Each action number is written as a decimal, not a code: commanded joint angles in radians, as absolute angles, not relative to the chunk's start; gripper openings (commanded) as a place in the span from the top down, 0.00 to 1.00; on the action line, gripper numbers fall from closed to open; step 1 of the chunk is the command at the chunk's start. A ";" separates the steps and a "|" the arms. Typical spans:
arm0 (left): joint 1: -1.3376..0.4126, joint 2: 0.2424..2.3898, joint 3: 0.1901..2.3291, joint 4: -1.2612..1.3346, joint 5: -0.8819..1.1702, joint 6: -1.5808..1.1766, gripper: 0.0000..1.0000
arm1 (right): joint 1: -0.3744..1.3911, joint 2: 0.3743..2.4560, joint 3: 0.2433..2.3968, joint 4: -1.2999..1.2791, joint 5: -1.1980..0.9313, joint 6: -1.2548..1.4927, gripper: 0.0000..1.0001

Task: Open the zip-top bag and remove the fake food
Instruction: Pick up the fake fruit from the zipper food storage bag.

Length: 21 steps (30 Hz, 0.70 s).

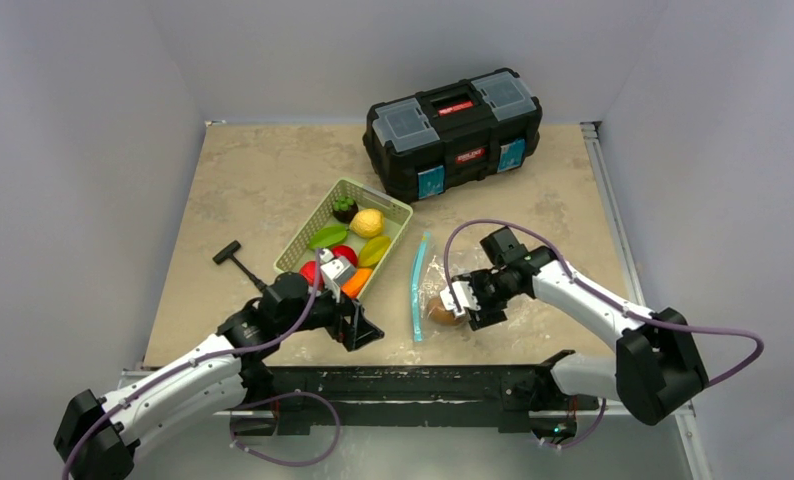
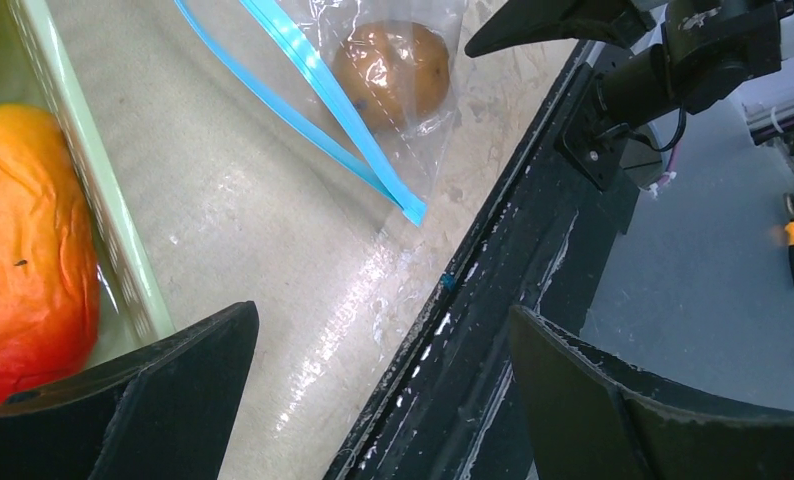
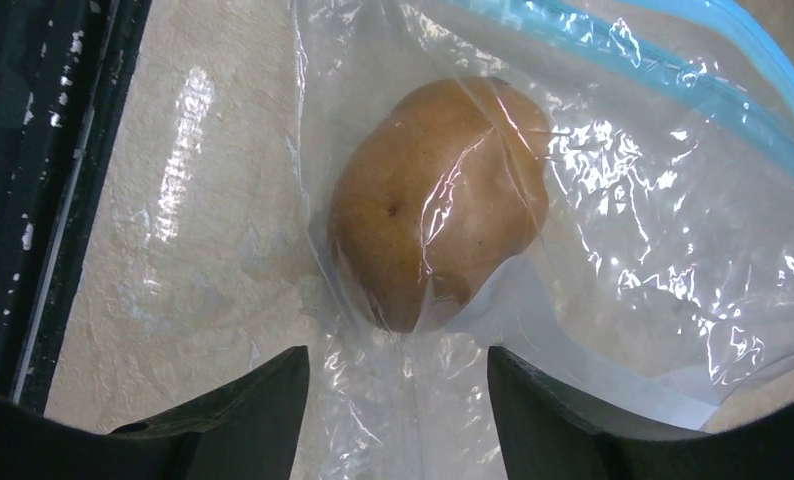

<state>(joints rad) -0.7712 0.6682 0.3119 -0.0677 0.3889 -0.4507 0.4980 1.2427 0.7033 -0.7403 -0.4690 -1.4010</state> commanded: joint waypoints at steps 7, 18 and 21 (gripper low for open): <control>-0.789 0.642 0.291 0.018 0.335 -0.397 0.05 | 0.508 1.235 0.768 -0.754 -0.581 -1.365 0.29; -0.789 0.586 0.263 0.015 0.285 -0.394 0.04 | 0.530 1.248 0.734 -0.673 -0.534 -1.315 0.29; -0.788 0.585 0.255 0.018 0.271 -0.394 0.02 | 0.534 1.258 0.729 -0.665 -0.519 -1.313 0.29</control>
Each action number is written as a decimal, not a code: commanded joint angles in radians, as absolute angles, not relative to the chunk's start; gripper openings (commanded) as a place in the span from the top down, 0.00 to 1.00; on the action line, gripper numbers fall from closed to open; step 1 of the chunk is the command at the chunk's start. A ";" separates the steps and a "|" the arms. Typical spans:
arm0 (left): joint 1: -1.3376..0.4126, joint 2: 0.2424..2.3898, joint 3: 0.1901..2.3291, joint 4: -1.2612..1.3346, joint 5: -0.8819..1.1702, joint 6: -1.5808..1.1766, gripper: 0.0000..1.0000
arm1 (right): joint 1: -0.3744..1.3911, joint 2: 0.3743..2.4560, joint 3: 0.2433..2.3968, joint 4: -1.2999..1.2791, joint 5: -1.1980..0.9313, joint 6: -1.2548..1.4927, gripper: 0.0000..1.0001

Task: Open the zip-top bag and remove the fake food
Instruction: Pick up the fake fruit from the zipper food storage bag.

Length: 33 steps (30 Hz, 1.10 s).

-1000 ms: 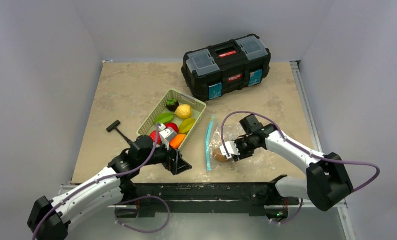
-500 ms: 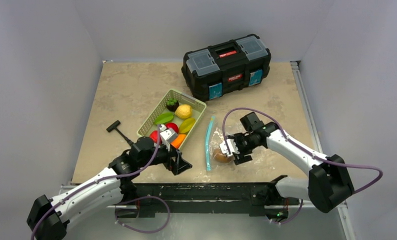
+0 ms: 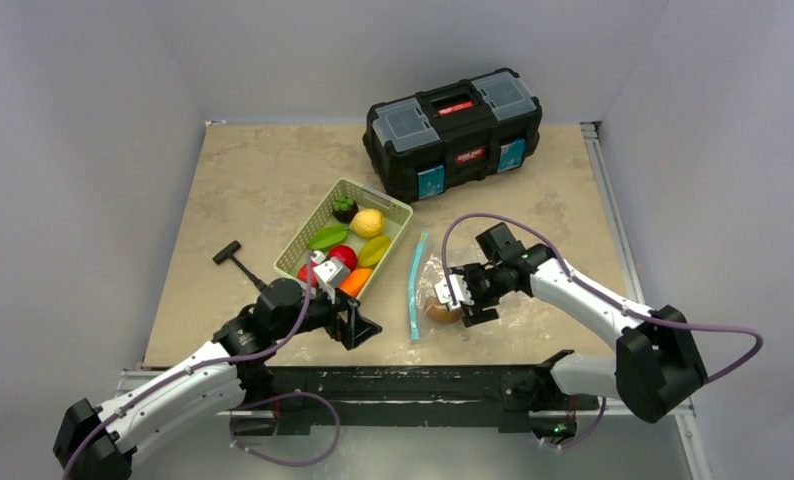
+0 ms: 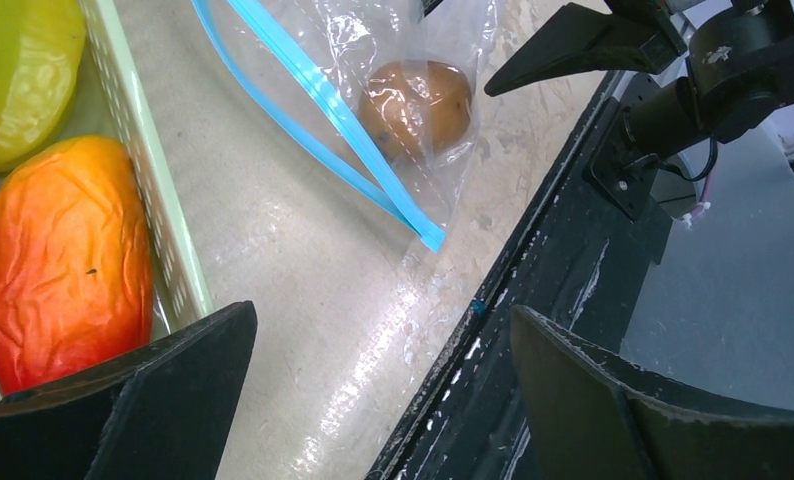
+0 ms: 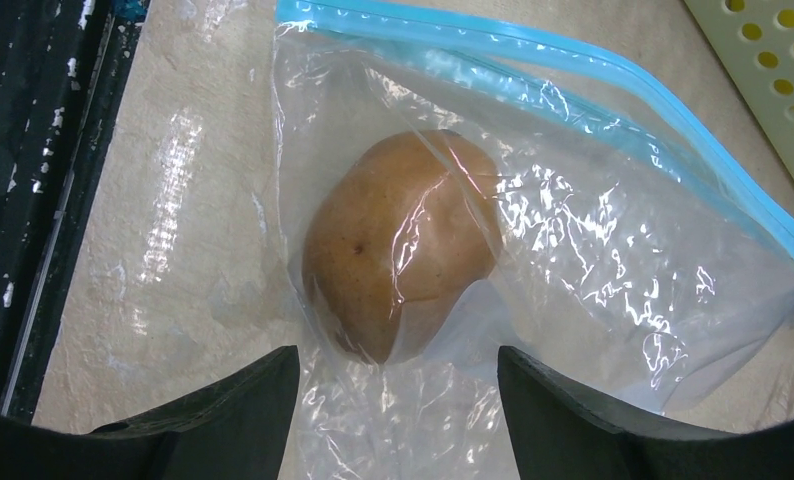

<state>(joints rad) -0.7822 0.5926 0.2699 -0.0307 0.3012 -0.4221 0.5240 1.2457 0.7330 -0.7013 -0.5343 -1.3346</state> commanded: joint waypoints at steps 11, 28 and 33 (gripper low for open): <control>-0.789 0.627 0.251 0.037 0.244 -0.363 0.00 | 0.547 1.280 0.720 -0.651 -0.497 -1.311 0.30; -0.858 0.717 0.213 0.205 0.359 -0.141 0.09 | 0.601 1.356 0.734 -0.612 -0.381 -1.400 0.47; -0.966 0.815 0.242 0.209 0.252 -0.073 0.10 | 0.601 1.343 0.723 -0.606 -0.395 -1.463 0.54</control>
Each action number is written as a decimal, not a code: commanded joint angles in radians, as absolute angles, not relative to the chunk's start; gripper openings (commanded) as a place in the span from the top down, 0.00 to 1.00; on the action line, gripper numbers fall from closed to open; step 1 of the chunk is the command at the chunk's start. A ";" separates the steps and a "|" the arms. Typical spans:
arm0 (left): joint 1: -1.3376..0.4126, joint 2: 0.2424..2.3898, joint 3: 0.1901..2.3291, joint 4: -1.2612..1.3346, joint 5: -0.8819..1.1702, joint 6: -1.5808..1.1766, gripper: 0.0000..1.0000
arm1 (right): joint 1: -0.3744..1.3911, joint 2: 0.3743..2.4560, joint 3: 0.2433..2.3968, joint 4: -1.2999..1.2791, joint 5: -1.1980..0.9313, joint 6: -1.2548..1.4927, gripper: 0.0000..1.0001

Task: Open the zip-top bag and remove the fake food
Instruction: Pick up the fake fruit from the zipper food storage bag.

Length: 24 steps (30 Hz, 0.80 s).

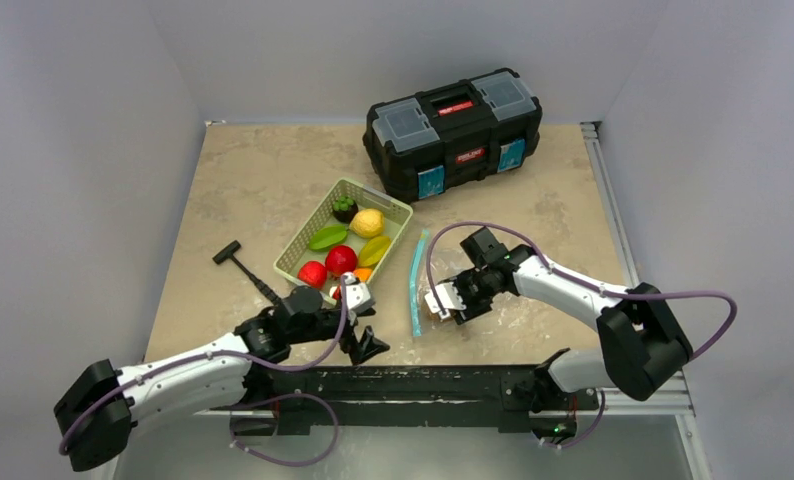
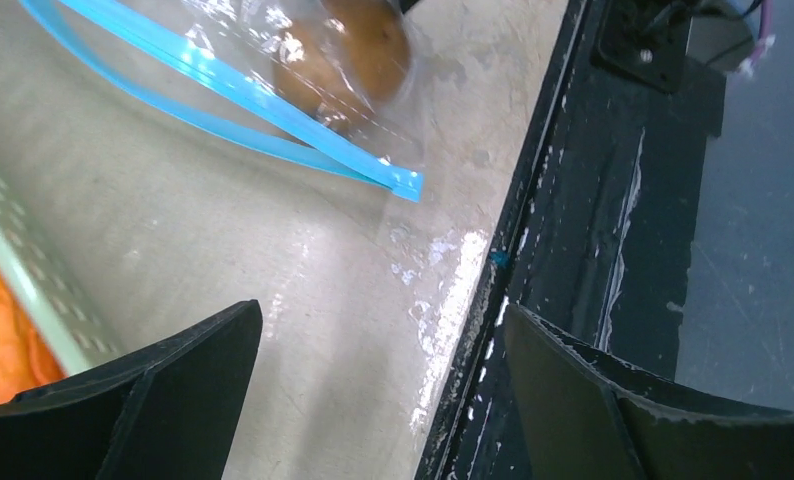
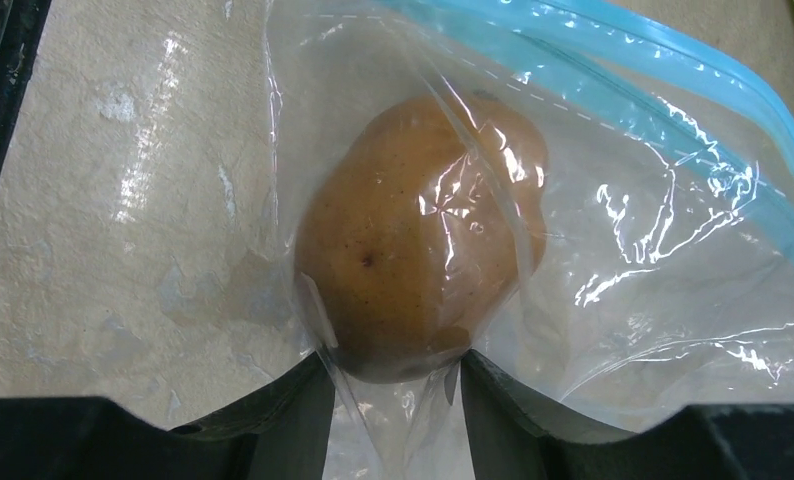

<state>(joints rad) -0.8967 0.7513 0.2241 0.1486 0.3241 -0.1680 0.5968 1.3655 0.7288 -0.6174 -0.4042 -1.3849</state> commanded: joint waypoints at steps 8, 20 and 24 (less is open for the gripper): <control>-1.117 0.941 0.290 0.218 0.031 0.109 0.11 | 0.601 1.310 0.697 -0.637 -0.435 -1.566 0.54; -1.134 1.023 0.240 0.496 0.004 0.229 0.22 | 0.619 1.299 0.693 -0.709 -0.534 -1.664 0.54; -1.134 1.124 0.271 0.529 -0.018 0.252 0.28 | 0.636 1.300 0.695 -0.703 -0.542 -1.656 0.56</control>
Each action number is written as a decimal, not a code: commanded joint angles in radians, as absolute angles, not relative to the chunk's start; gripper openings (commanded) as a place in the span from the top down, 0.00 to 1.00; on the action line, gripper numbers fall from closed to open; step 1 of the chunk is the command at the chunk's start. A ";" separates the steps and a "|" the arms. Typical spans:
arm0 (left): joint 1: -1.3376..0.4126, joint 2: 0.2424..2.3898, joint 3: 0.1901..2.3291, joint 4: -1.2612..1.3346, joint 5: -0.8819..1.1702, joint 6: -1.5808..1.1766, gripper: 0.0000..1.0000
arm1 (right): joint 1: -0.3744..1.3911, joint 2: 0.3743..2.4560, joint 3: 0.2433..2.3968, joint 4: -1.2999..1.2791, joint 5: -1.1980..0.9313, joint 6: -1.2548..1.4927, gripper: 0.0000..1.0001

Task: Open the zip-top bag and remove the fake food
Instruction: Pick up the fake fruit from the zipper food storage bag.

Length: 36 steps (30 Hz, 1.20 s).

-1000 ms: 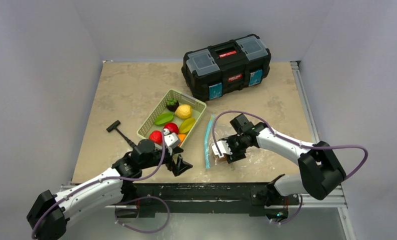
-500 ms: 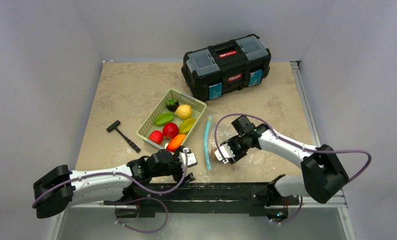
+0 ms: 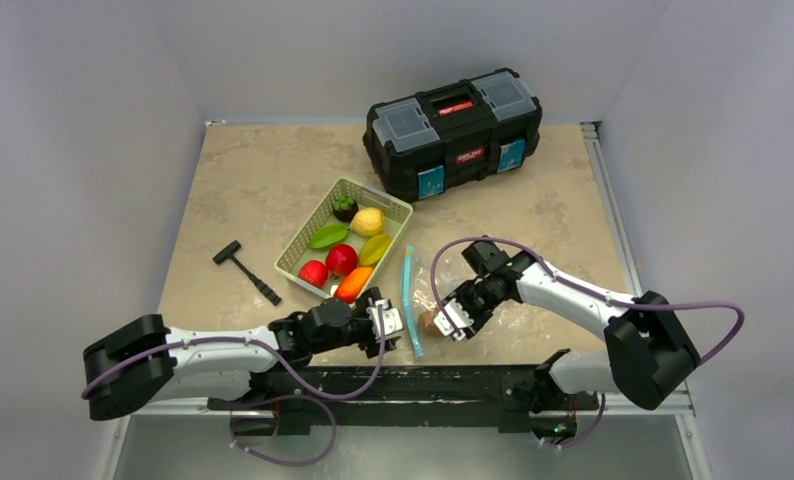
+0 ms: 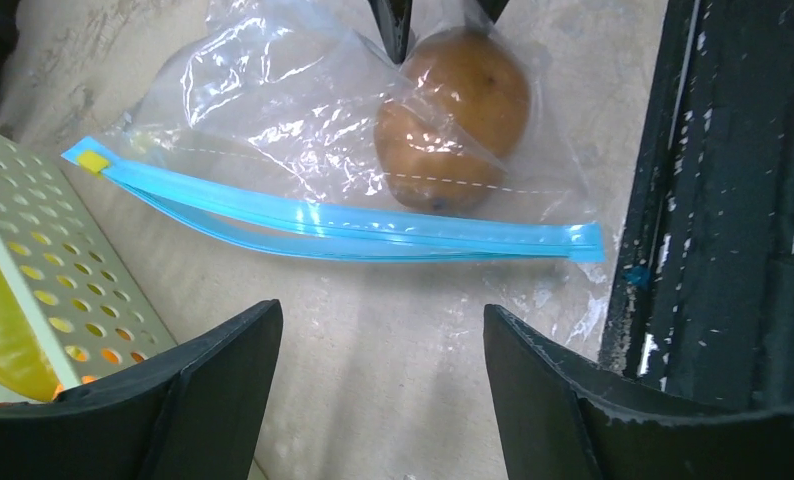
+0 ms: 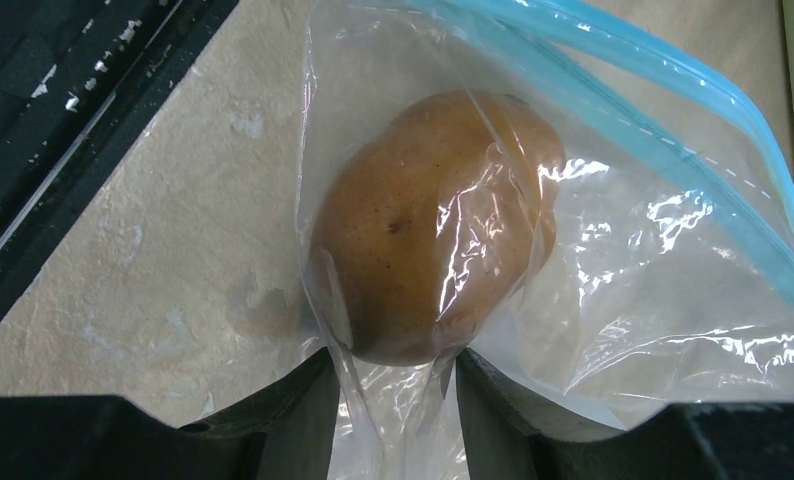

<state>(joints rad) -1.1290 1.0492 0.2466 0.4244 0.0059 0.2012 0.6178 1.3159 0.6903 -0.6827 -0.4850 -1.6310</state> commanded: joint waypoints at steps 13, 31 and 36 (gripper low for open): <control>-1.144 1.257 0.308 0.631 -0.005 0.270 0.32 | 0.653 1.317 0.690 -0.695 -0.552 -1.646 0.62; -1.143 1.342 0.324 0.703 0.012 0.251 0.36 | 0.659 1.327 0.688 -0.691 -0.555 -1.639 0.65; -1.143 1.375 0.351 0.719 0.073 0.248 0.31 | 0.665 1.341 0.697 -0.692 -0.563 -1.624 0.69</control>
<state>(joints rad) -1.1400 1.3510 0.3031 0.6380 0.0055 0.2539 0.6559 1.3239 0.6903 -0.6872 -0.5190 -1.6344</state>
